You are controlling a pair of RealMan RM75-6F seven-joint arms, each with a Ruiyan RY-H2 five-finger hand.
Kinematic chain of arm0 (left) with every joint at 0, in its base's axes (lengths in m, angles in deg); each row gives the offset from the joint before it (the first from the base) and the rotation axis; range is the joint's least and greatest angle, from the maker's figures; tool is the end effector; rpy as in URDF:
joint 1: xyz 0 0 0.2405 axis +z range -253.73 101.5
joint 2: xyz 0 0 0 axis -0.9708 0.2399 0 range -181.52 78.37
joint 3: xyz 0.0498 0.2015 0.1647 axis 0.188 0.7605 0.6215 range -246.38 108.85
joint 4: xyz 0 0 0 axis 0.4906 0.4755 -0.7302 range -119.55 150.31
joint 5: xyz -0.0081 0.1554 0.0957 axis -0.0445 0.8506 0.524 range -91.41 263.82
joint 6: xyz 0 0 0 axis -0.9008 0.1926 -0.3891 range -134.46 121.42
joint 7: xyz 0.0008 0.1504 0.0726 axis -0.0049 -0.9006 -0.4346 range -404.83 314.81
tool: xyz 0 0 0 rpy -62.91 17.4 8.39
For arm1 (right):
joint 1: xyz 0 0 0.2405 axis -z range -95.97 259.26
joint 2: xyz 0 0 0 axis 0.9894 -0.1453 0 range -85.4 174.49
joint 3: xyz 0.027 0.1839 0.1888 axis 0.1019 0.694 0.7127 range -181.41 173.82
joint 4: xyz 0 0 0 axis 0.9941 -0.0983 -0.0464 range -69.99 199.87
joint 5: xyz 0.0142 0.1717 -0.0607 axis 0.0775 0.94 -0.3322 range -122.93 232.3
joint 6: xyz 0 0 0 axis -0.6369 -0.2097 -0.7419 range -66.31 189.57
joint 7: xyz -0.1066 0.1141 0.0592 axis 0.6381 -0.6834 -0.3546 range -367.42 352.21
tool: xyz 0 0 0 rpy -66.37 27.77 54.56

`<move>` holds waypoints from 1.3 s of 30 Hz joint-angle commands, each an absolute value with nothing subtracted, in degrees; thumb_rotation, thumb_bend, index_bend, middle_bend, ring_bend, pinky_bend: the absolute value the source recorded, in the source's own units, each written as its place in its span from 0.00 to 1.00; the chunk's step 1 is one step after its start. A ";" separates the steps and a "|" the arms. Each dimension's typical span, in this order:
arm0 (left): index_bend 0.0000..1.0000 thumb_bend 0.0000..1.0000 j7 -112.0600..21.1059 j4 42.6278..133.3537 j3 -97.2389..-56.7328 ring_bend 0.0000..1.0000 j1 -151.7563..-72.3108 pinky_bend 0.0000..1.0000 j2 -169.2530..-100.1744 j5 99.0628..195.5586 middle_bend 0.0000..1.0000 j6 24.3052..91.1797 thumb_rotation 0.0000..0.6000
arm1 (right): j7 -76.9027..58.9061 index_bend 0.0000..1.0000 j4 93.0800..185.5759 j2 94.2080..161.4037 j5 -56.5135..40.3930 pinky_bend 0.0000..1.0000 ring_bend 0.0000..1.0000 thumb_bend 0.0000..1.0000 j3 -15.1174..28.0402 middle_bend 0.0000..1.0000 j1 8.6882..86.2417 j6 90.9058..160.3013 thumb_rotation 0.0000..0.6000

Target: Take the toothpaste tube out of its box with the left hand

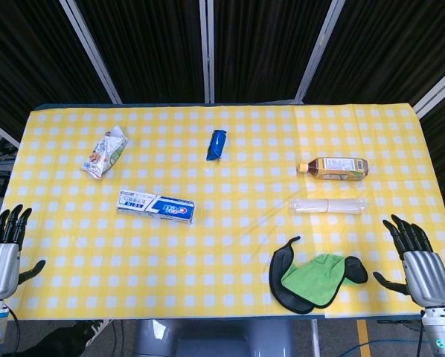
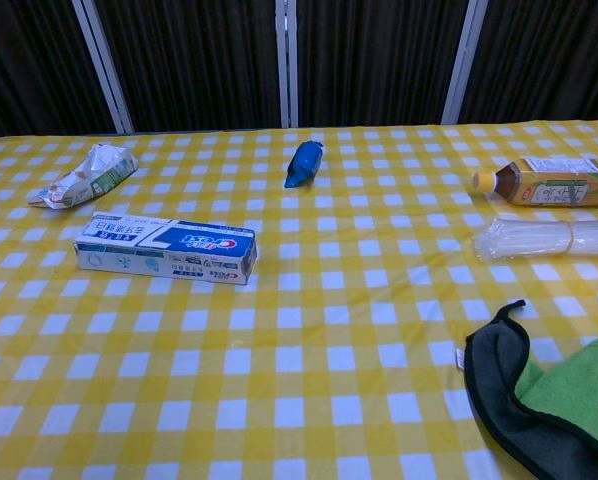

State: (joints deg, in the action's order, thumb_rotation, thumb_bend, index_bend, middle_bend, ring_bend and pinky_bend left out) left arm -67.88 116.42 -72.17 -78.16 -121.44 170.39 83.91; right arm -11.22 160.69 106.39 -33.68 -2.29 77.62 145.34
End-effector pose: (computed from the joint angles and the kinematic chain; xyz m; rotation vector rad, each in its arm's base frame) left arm -0.2842 0.1868 0.1647 -1.3302 -0.7810 -0.7822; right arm -0.2998 -0.1927 0.1855 1.4118 -0.9956 0.9495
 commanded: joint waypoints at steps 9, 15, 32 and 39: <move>0.00 0.04 -67.47 116.55 -71.87 0.00 -78.01 0.00 -120.91 170.79 0.00 83.97 1.00 | -11.10 0.00 160.67 106.47 -33.87 0.00 0.00 0.06 -2.34 0.00 77.67 145.48 1.00; 0.00 0.04 -66.40 116.33 -72.04 0.00 -78.41 0.00 -120.85 171.60 0.00 83.86 1.00 | -10.91 0.00 160.44 106.65 -33.39 0.00 0.00 0.06 -2.17 0.00 77.58 145.22 1.00; 0.06 0.04 -69.95 118.05 -77.43 0.02 -91.29 0.11 -118.42 165.30 0.00 65.61 1.00 | -13.16 0.00 160.24 105.96 -32.43 0.00 0.00 0.06 -1.64 0.00 77.45 144.84 1.00; 0.11 0.05 -71.02 115.45 -80.76 0.04 -101.03 0.14 -119.82 158.36 0.00 52.53 1.00 | -14.88 0.00 159.98 105.47 -31.88 0.00 0.00 0.06 -1.30 0.00 77.40 144.69 1.00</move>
State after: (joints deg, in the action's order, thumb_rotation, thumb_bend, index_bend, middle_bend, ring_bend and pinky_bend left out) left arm -70.12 116.88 -78.92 -96.89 -119.14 161.65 57.20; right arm -14.69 160.04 105.57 -32.00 -1.38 77.41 144.71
